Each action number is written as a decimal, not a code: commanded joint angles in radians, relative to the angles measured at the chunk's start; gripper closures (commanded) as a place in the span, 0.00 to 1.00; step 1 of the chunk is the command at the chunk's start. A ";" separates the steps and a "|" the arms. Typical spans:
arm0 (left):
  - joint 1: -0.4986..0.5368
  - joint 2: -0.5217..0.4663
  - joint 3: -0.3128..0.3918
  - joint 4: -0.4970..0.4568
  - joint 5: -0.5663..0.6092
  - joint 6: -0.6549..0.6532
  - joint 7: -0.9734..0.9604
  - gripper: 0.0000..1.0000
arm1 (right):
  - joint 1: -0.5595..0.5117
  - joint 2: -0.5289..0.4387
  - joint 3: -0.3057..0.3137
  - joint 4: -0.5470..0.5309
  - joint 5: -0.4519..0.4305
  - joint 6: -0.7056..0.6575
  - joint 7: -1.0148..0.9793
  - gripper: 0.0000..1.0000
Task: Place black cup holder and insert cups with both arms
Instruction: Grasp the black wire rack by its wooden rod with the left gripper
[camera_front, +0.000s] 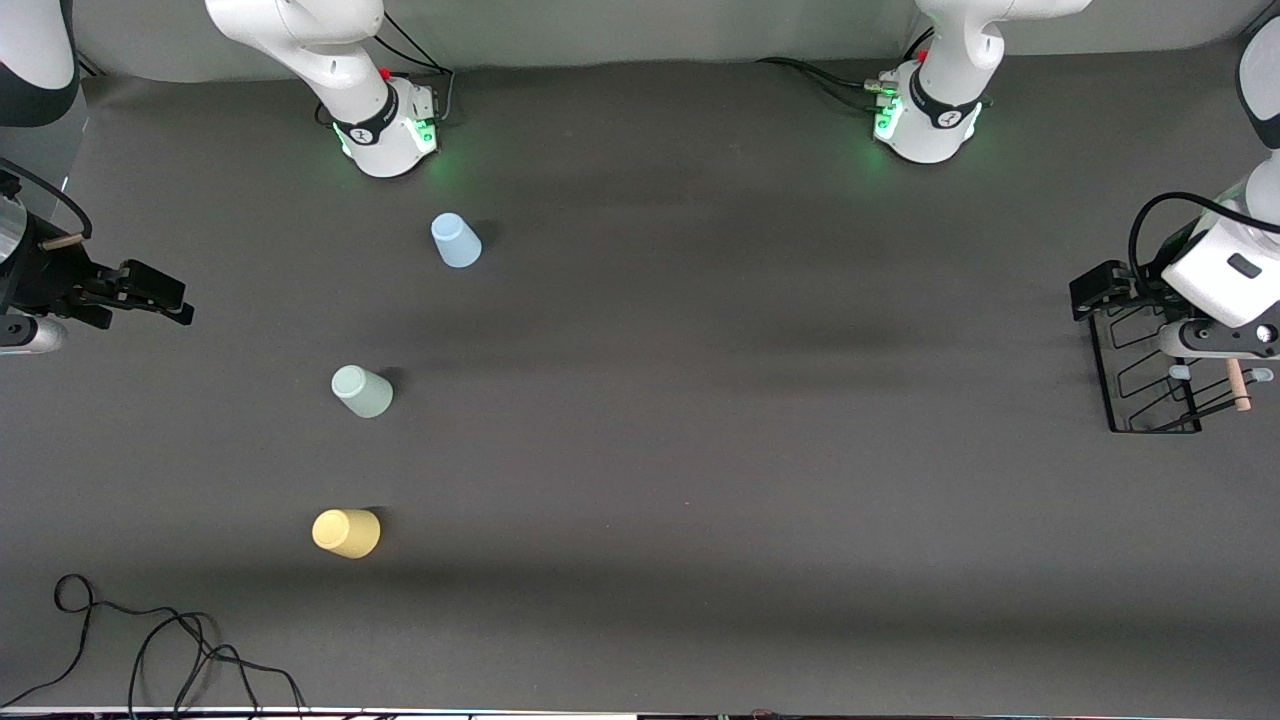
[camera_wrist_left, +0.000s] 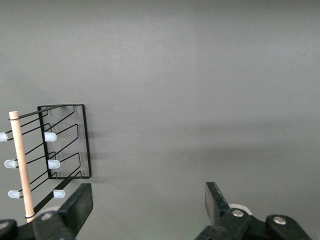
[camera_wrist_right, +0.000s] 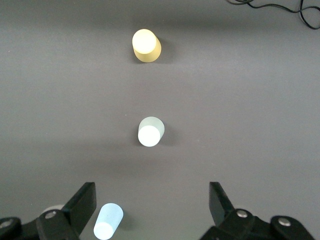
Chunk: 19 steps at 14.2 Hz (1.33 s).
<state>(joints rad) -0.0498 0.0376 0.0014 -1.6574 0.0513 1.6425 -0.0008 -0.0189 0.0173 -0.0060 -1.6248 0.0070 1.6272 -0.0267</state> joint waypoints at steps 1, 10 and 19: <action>-0.004 -0.010 0.009 -0.010 -0.013 -0.001 0.015 0.00 | 0.010 -0.013 -0.008 -0.007 -0.001 0.002 -0.009 0.00; -0.004 -0.005 0.011 -0.010 -0.011 -0.003 0.028 0.00 | 0.010 -0.003 -0.008 0.000 -0.001 0.005 -0.010 0.00; 0.097 0.018 0.011 0.018 0.015 -0.024 0.147 0.00 | 0.010 -0.003 -0.008 0.000 -0.001 0.007 -0.010 0.00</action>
<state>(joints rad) 0.0007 0.0407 0.0115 -1.6645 0.0595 1.6403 0.0530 -0.0188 0.0173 -0.0059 -1.6248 0.0070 1.6279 -0.0267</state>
